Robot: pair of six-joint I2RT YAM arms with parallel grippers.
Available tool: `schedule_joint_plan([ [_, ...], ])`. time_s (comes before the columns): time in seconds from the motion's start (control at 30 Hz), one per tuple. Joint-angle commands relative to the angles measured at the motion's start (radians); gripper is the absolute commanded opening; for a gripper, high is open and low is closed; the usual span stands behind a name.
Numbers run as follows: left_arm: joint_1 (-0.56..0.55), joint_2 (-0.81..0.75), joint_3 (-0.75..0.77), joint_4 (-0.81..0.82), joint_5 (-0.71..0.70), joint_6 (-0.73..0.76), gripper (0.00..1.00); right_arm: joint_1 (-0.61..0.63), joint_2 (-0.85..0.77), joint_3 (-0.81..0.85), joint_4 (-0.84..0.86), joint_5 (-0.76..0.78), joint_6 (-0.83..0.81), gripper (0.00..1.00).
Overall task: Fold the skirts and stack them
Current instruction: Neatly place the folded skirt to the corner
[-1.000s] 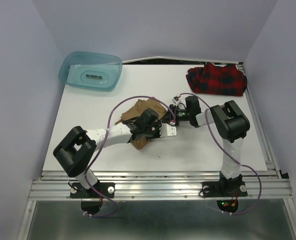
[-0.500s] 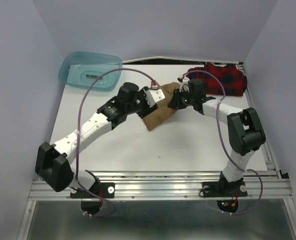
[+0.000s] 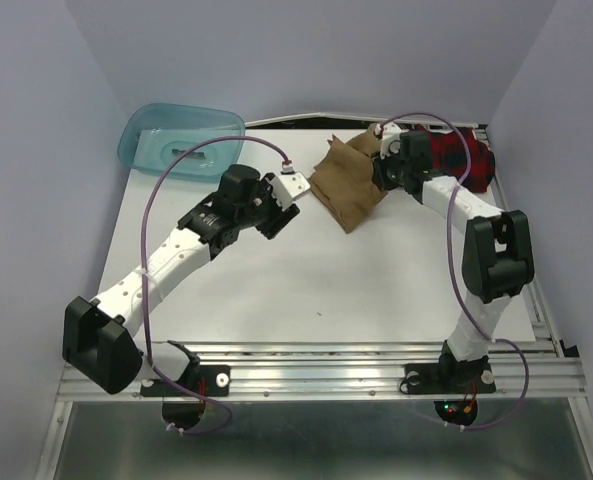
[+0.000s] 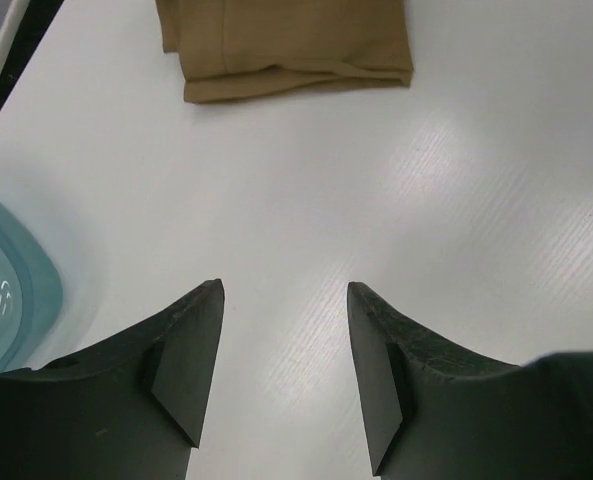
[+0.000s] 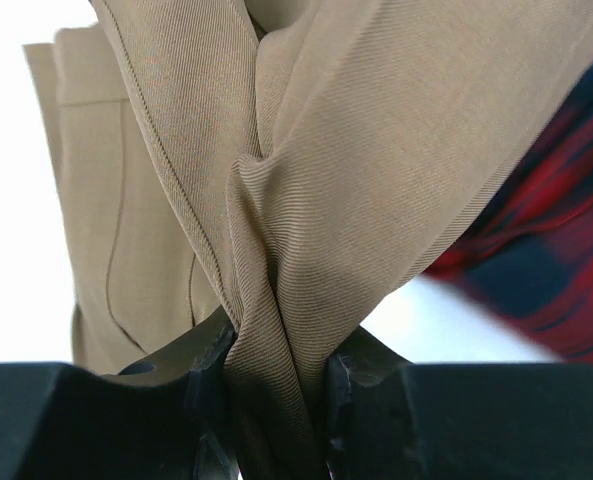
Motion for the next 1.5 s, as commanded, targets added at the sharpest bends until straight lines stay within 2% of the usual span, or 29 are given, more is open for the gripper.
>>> schedule_joint_plan([
  [0.0, 0.008, -0.047, -0.011, 0.026, 0.022, -0.033, 0.64, -0.019, 0.017, 0.149, 0.076, 0.031, -0.123, 0.01],
  [0.3, 0.012, -0.045, -0.013, 0.02, 0.019, -0.028, 0.64, -0.082, 0.131, 0.319, 0.082, 0.071, -0.141, 0.01],
  [0.8, 0.012, -0.035, -0.015, 0.021, 0.028, -0.03, 0.67, -0.18, 0.154, 0.492, 0.094, 0.034, -0.177, 0.01],
  [1.13, 0.012, -0.029, -0.013, 0.017, 0.024, -0.024, 0.68, -0.233, 0.151, 0.554, 0.096, 0.008, -0.113, 0.01],
  [1.47, 0.014, -0.016, -0.004, 0.004, 0.024, -0.018, 0.68, -0.367, 0.187, 0.549, 0.096, -0.044, 0.072, 0.01],
])
